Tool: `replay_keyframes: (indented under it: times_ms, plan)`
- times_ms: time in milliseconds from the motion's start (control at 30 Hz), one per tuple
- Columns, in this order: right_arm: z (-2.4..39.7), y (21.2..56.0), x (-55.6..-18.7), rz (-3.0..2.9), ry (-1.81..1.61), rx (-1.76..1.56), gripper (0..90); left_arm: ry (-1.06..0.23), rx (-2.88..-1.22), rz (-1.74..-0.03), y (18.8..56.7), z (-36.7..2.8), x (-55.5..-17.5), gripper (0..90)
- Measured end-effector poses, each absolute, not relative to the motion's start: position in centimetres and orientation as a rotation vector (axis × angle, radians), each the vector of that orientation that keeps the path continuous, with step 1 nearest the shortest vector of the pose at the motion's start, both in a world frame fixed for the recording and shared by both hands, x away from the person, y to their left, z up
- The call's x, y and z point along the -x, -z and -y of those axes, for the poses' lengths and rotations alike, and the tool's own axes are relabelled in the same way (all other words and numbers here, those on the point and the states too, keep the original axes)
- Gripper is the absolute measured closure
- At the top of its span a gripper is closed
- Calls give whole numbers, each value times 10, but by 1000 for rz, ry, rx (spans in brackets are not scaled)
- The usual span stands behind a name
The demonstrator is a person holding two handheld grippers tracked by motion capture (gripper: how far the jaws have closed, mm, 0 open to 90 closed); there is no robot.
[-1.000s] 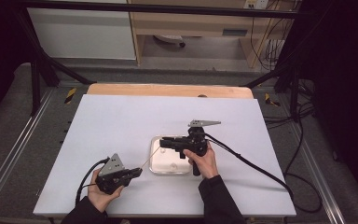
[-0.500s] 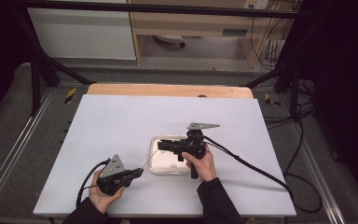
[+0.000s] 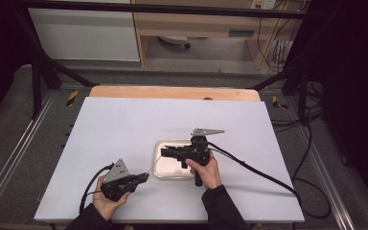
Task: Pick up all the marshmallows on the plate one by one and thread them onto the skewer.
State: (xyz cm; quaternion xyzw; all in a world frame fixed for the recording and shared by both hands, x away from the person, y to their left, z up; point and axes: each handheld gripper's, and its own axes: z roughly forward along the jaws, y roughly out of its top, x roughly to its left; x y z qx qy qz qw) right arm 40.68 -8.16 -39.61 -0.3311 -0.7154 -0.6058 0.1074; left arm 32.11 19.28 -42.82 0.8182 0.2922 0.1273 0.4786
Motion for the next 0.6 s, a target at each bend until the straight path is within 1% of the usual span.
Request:
replay_keyframes:
  times_ms: [133,200,233,400,600]
  plan:
    - [79,401,-405,2119,1747,961,777,-304,-1990,-715,428,-190,-322,891]
    - [75,407,-403,2124,1699,931,777,-280,-1962,-682,426,-185,-324,891]
    - [73,410,-401,2127,1694,931,777,-308,-1974,-694,425,-179,-325,891]
    - [71,414,-398,2164,1690,940,774,-292,-1967,-715,429,-175,-328,890]
    - [68,422,-395,2207,1652,942,755,-316,-1982,-743,431,-167,-330,890]
